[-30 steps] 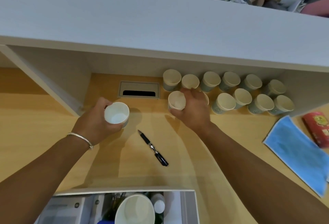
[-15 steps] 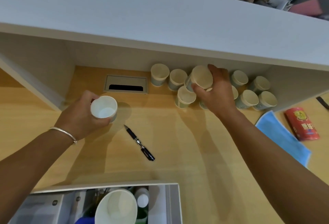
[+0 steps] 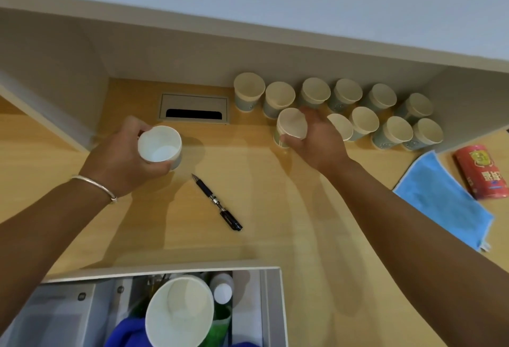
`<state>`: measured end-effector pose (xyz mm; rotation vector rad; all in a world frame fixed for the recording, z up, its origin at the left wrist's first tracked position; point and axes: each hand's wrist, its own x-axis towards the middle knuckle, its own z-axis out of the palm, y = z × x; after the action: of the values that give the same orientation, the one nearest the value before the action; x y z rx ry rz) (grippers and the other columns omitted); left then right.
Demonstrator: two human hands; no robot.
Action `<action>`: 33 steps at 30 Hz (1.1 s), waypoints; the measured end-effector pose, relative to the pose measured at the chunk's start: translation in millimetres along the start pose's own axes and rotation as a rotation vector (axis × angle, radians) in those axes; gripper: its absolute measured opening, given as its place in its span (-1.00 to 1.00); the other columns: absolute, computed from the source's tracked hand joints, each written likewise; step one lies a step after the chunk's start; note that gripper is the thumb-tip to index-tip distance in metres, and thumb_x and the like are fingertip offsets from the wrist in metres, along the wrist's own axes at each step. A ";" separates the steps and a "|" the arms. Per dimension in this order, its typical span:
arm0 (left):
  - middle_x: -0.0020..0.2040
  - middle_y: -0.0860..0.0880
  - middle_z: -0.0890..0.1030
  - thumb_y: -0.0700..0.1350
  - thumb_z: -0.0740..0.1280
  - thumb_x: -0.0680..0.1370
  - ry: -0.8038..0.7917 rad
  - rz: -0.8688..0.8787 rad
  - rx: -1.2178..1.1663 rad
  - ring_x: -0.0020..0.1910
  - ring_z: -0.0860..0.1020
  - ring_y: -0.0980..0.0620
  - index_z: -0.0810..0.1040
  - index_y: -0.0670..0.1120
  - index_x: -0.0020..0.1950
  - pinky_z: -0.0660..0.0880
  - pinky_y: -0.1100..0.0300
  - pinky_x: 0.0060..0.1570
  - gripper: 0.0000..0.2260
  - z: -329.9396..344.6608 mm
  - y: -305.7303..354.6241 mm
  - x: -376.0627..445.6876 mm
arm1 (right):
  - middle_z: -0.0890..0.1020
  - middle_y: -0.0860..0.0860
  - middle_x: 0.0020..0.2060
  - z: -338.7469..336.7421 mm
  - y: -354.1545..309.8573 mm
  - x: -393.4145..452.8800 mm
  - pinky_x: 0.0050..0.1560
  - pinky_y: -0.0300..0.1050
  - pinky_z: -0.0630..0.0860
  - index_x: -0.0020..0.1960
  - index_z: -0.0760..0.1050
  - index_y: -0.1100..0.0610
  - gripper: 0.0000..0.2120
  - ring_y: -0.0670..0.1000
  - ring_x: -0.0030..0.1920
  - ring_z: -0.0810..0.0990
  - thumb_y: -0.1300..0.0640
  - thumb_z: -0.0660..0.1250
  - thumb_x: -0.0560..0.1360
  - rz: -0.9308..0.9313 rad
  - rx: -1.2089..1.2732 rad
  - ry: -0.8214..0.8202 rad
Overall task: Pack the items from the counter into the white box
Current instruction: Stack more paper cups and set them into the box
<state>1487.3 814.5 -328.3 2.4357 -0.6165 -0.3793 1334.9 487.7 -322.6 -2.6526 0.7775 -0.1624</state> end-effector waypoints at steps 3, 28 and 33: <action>-0.01 -0.01 0.49 0.07 0.62 0.23 -0.002 0.005 -0.002 -0.12 0.51 -0.10 0.30 0.05 0.10 0.54 0.00 -0.24 -0.38 -0.6 0.4 0.7 | 0.53 0.11 0.23 1.9 -1.1 4.8 0.02 -0.02 0.41 0.37 0.34 0.08 -0.32 0.18 0.16 0.52 -0.21 0.43 0.37 0.016 -0.023 -0.004; -0.04 0.01 0.50 0.10 0.60 0.25 0.003 -0.009 -0.033 -0.12 0.52 -0.09 0.29 0.09 0.07 0.53 0.03 -0.26 -0.41 -1.5 0.8 1.1 | 0.43 0.06 0.36 -21.1 -36.0 78.7 0.22 -0.19 0.27 0.45 0.27 0.10 -0.25 0.08 0.34 0.40 -0.16 0.43 0.38 0.012 0.105 0.180; -0.03 -0.01 0.50 0.09 0.58 0.24 0.001 0.003 -0.031 -0.12 0.51 -0.11 0.29 0.07 0.08 0.52 0.03 -0.27 -0.41 -1.5 1.4 1.0 | 0.40 0.08 0.37 -12.8 -32.3 81.0 0.26 -0.11 0.28 0.48 0.22 0.10 -0.23 0.09 0.36 0.37 -0.13 0.43 0.40 0.037 0.025 0.077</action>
<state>1488.2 813.7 -326.4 2.4051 -0.6094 -0.3843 1416.4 465.0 -298.0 -2.6198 0.8426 -0.2647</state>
